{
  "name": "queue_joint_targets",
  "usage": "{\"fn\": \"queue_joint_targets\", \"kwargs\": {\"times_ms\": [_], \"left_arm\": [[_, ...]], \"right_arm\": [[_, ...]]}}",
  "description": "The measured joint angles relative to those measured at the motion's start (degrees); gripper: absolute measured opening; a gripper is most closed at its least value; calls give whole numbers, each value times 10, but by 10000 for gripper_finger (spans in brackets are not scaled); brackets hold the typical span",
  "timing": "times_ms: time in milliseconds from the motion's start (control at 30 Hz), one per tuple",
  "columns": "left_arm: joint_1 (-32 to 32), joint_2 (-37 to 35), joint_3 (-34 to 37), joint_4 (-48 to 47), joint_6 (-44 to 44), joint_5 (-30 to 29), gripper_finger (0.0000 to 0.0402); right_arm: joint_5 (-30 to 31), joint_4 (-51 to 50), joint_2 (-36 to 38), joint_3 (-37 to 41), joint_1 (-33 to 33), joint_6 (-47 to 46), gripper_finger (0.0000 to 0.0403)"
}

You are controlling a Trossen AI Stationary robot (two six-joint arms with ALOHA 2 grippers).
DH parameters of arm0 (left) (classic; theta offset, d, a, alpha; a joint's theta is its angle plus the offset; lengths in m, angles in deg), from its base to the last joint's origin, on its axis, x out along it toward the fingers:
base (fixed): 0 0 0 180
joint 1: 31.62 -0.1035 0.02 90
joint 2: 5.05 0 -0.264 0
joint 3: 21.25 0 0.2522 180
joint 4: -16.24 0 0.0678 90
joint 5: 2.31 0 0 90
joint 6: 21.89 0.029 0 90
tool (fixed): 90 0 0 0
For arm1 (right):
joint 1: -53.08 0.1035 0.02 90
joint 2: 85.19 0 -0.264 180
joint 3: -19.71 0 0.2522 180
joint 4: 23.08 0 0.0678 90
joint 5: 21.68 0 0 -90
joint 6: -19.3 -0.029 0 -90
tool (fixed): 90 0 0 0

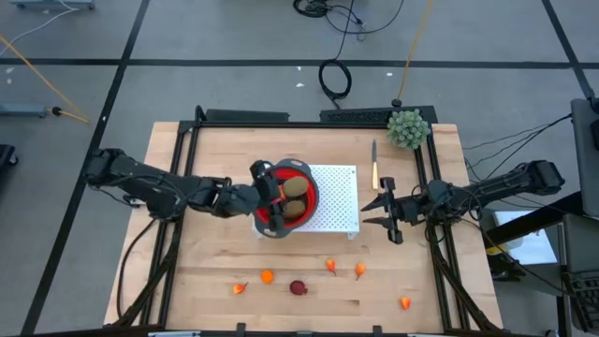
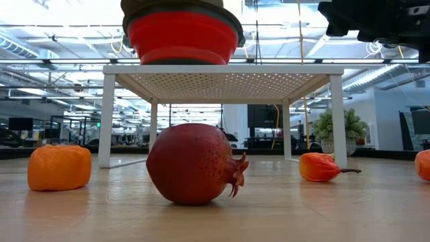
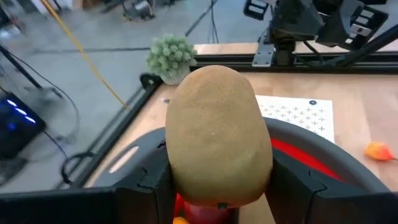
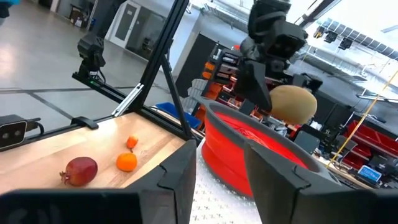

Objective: Pick & Place Fruit
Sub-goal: Put the kiwi into the strainer bowl on the shelf

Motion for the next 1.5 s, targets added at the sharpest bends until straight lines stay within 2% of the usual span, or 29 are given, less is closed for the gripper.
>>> {"fn": "queue_joint_targets", "kwargs": {"times_ms": [133,333,433,533,700,1067,1500], "left_arm": [[-30,0,0,-15,-36,44,184],[-54,0,-47,-138,-108,57,184],[-58,0,-64,-180,-129,64,184],[-63,0,-67,-188,-139,97,184],[-72,12,-67,-228,-173,119,184],[-102,40,-67,-227,-192,161,184],[-103,40,-67,-234,-201,194,184]], "right_arm": [[1,0,0,0,0,0,130],[2,-1,0,0,0,14,130],[29,-2,0,0,0,21,130],[61,-5,0,0,-1,20,130],[72,-5,0,0,0,12,130],[72,-22,-2,0,0,4,130],[72,-22,-2,0,0,4,130]]}}
